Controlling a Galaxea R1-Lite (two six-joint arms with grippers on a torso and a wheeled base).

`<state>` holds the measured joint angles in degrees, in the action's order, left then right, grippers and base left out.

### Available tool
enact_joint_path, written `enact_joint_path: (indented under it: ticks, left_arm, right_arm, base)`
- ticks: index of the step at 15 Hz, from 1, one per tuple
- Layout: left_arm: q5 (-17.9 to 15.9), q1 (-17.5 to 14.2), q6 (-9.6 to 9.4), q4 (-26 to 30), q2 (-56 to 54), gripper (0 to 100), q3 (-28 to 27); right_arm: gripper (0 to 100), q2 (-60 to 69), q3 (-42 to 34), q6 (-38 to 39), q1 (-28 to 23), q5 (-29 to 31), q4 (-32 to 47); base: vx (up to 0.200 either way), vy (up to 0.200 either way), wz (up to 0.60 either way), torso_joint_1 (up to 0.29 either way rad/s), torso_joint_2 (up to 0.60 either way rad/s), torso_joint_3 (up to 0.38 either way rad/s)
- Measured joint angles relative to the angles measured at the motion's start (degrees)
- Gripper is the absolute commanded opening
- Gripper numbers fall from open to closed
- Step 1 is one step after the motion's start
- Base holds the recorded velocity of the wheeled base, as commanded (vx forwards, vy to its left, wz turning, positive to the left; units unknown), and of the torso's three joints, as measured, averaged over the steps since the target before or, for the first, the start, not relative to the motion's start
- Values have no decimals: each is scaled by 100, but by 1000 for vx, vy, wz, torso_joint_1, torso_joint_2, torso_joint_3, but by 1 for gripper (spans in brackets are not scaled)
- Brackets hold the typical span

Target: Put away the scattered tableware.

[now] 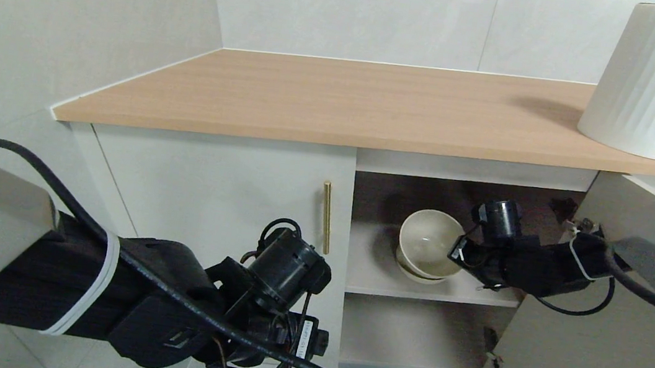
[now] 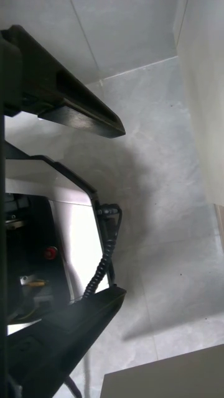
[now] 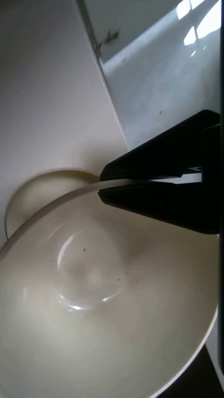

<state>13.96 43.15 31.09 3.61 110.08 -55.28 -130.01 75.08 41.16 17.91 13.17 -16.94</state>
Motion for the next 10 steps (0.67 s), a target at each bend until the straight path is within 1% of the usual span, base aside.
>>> enact_joint_path:
  ticks: [4,7,10]
  left_arm:
    - [0,0,0,0,4,100,0]
    - [-2,0,0,0,4,100,0]
    - [0,1,2,-2,4,100,0]
  right_arm:
    - [0,-152,91,15,-35,7,-67]
    - [0,-273,218,11,-83,199,-71]
    - [0,-406,352,9,-113,216,-71]
  base:
    - [0,0,0,0,0,0]
    - [0,0,0,0,0,0]
    - [0,0,0,0,0,0]
